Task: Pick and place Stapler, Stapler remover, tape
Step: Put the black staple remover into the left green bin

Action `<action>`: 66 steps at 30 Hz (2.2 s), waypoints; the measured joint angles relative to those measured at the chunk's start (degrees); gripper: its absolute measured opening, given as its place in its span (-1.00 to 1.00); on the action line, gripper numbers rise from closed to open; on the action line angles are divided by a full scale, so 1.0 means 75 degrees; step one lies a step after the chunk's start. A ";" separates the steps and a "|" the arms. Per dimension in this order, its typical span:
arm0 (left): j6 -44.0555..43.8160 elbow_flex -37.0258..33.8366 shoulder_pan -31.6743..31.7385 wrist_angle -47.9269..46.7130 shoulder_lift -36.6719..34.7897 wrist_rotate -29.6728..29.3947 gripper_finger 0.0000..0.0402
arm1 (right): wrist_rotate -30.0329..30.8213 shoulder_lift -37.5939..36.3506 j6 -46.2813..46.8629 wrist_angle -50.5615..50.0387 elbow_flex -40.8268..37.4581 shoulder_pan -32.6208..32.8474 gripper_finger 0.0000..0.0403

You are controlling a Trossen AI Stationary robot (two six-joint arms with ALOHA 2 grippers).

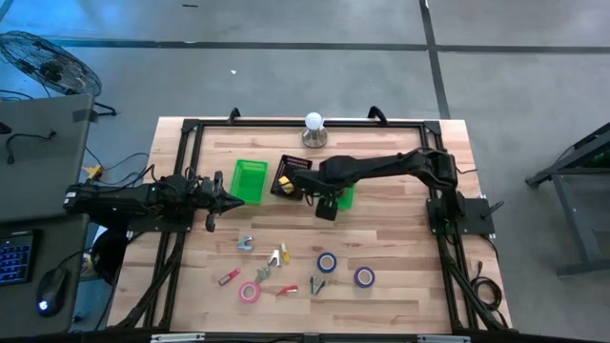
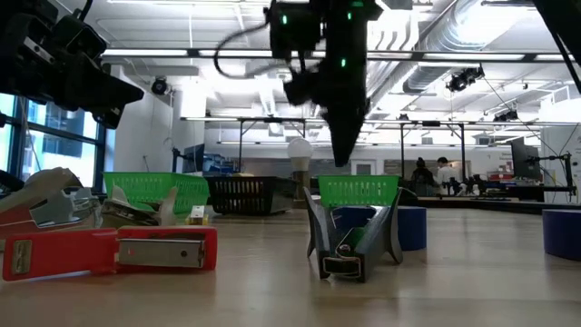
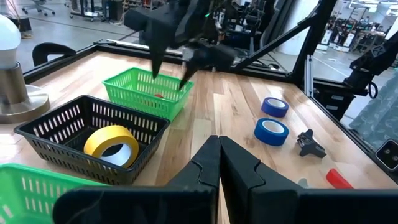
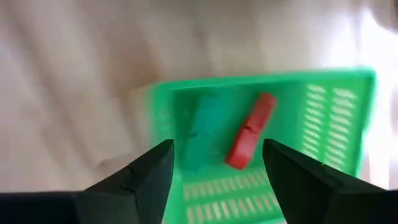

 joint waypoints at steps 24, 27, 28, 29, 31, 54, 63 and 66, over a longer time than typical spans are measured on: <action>-0.0740 -0.0026 0.0002 0.0370 -0.0006 -0.0723 -0.99 | 0.1376 -0.0046 -0.8477 0.1861 0.0665 0.3446 -0.08; -0.0834 -0.0020 0.0002 0.0321 -0.0006 -0.0720 -0.99 | 0.1347 -0.0045 -0.8531 0.2449 0.0127 0.3783 -0.10; -0.0915 -0.0025 0.0002 0.0333 -0.0006 -0.0717 -0.99 | 0.1335 -0.0041 -0.8548 0.2696 -0.0057 0.3898 -0.10; -0.1034 -0.0035 0.0002 0.0364 -0.0006 -0.0722 -0.99 | 0.1334 -0.0033 -0.8576 0.3008 -0.0245 0.4018 -0.10; -0.1271 -0.0039 0.0002 0.0375 -0.0006 -0.0742 -0.99 | 0.1333 -0.0033 -0.8639 0.3438 -0.0562 0.4257 -0.10; -0.2626 -0.0048 0.0002 0.0379 -0.0006 -0.0768 -0.99 | 0.0765 0.0923 -0.7614 0.3907 0.0572 0.4547 -0.10; -0.2355 -0.0050 0.0002 0.0359 -0.0006 -0.0766 -0.99 | 0.0300 0.1286 -0.7446 0.3169 0.0579 0.4626 -0.10; -0.2153 -0.0050 0.0002 0.0350 -0.0006 -0.0767 -0.99 | 0.0315 0.1310 -0.7420 0.3167 0.0557 0.4667 -0.10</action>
